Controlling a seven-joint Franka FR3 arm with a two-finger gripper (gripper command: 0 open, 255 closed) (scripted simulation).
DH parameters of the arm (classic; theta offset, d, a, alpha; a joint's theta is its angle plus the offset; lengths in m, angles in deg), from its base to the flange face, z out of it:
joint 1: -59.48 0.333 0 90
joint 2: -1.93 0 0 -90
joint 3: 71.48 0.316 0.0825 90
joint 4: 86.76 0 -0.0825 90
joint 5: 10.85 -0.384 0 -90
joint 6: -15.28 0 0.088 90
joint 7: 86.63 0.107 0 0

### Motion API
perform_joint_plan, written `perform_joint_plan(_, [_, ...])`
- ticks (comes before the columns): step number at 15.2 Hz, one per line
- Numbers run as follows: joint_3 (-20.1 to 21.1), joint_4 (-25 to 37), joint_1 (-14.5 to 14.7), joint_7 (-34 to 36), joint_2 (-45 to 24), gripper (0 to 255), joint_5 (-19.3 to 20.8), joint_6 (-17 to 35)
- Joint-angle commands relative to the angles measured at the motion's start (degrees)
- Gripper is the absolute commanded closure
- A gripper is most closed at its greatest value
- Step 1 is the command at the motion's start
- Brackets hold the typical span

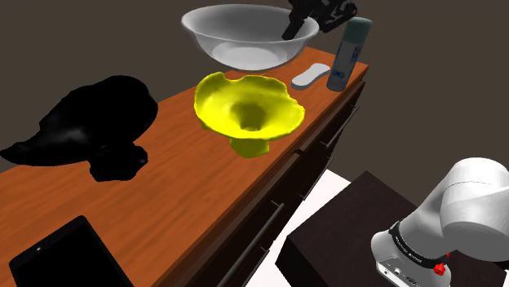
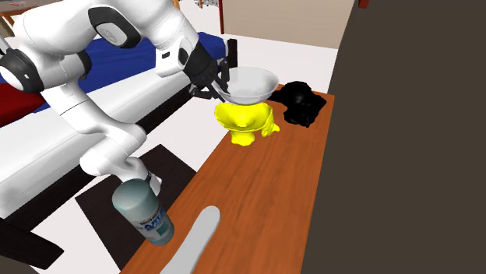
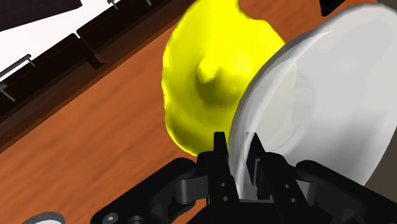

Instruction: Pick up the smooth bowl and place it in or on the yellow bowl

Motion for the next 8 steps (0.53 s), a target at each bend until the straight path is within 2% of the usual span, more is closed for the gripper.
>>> perform_joint_plan(1, [0.17, -1.95, 0.04, -0.45, 0.64, 255, -0.22, 1.31])
perform_joint_plan(6, [0.48, -6.93, 0.16, -1.79, 2.17, 255, -0.83, 4.52])
perform_joint_plan(8, [0.48, -6.93, 0.16, -1.79, 2.17, 255, -0.83, 4.52])
